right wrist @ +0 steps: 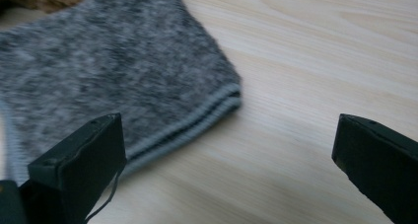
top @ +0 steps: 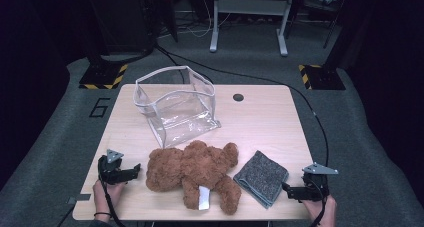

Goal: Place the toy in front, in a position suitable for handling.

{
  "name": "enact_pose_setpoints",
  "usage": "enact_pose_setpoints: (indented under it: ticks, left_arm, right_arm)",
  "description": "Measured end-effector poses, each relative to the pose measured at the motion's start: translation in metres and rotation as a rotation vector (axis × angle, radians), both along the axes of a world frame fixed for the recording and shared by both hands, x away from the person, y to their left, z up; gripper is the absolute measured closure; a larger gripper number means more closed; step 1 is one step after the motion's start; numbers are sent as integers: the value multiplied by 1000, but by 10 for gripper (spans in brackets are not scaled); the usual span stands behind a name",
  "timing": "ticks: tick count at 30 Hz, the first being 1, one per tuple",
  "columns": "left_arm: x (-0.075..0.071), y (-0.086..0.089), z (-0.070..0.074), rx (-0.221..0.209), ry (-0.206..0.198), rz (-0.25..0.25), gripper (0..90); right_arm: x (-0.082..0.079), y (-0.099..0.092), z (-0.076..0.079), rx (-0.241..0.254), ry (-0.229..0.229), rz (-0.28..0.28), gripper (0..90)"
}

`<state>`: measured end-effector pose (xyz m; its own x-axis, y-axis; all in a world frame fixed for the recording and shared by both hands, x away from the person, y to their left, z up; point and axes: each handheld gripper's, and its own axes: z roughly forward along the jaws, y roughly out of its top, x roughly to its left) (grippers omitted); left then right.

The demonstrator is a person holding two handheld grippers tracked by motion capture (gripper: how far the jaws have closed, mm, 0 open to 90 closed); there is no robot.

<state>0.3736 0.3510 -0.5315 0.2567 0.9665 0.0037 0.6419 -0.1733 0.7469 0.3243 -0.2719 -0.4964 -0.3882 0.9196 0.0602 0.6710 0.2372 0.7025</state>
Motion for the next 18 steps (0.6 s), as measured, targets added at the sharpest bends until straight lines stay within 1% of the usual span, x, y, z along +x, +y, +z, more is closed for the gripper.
enact_pose_setpoints:
  ticks: [1,2,4,7,8,10,12,13,14,15,16,17,18]
  left_arm:
    - [0,0,0,0,0,-1,100]
    - [0,0,0,-1,0,0,100]
    - [0,0,0,-1,0,0,100]
    - [0,0,0,-3,1,1,99]
    - [0,1,0,0,0,-2,100]
    - [0,0,0,-3,2,0,99]
    - [0,0,0,1,1,-1,100]
    - [0,0,0,-4,0,3,99]
    - [0,0,0,-4,2,4,99]
    - [0,0,0,-3,1,4,99]
    - [0,0,0,-2,0,4,99]
    - [0,0,0,-5,3,5,99]
    - [0,0,0,-6,0,9,99]
  right_arm:
    - [0,3,2,4,-3,12,0]
    - [0,8,5,-4,-13,22,0]
    - [0,16,9,7,-13,50,0]
    - [1,28,12,-6,-18,88,0]
    - [2,33,12,-21,-16,103,0]
    - [4,41,13,1,-6,125,0]
    - [7,49,12,3,-11,148,0]
    - [9,53,12,1,-3,156,0]
    - [11,57,11,-12,-3,158,0]
    - [13,61,10,-11,7,171,0]
    - [15,64,8,-17,6,185,0]
    - [16,67,8,-32,13,188,0]
    - [17,72,6,-22,26,182,0]
